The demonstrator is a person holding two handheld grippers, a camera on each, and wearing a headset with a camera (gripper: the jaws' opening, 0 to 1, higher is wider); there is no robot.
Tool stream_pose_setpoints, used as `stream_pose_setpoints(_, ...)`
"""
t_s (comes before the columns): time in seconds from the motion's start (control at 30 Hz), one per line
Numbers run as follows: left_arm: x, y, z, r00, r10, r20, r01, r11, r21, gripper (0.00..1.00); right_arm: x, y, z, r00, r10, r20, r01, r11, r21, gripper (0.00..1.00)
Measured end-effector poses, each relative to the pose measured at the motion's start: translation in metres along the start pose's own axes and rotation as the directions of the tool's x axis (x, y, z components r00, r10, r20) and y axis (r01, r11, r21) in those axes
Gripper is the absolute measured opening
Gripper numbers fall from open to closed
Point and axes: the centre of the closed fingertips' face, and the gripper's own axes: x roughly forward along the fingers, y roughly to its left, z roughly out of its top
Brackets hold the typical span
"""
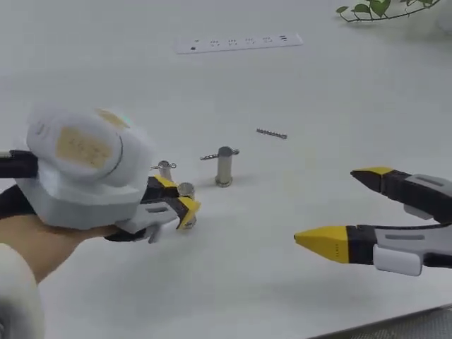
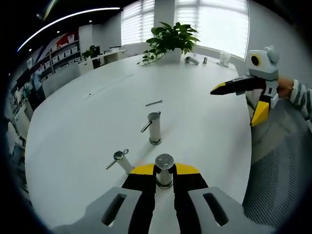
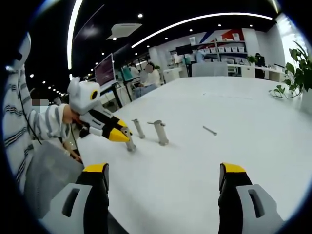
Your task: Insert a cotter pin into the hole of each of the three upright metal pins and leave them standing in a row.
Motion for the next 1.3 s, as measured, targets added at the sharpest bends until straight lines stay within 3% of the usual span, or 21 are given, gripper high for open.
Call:
stream_pose_setpoints(0.23,0.0078,-0.0022,-0.0042,0.9997,0.022,-0.010,-0.022,0.999,-0.031,0.11,0.0001,-0.0012,0.0002,1.0000,-0.001,0.001,0.001,1.000,0.002,0.95)
stream_pose_setpoints(0.33,0.0086,-0.0030,-0.0022,0.9996,0.029,0.006,-0.029,0.997,-0.068,0.11,0.0006,-0.0006,0.0003,1.0000,0.002,0.002,-0.002,1.000,0.004,0.94)
stream_pose_setpoints(0.5,0.0097,-0.0029,-0.0004,0.9988,0.048,0.013,-0.047,0.997,-0.069,0.11,0.0017,0.0004,0.0003,1.0000,0.006,0.003,-0.006,1.000,0.003,0.94)
stream_pose_setpoints(0.6,0.0090,-0.0034,-0.0009,0.9985,0.053,0.011,-0.053,0.998,-0.030,0.11,0.0021,0.0006,0.0007,1.0000,0.008,0.005,-0.008,1.000,0.003,0.94)
stream_pose_setpoints(0.77,0.0076,-0.0019,-0.0030,0.9985,0.054,0.013,-0.053,0.997,-0.062,0.11,0.0026,0.0000,-0.0009,1.0000,0.008,0.000,-0.008,1.000,0.003,0.94)
stream_pose_setpoints(1.03,0.0072,-0.0024,-0.0035,0.9982,0.059,0.008,-0.059,0.997,-0.051,0.11,0.0029,-0.0007,-0.0008,1.0000,0.009,-0.002,-0.009,1.000,0.001,0.94)
stream_pose_setpoints(1.3,0.0059,-0.0055,-0.0029,0.9992,0.036,0.017,-0.037,0.999,0.032,0.12,0.0031,-0.0016,-0.0031,0.9999,0.008,-0.010,-0.008,1.000,0.002,0.94)
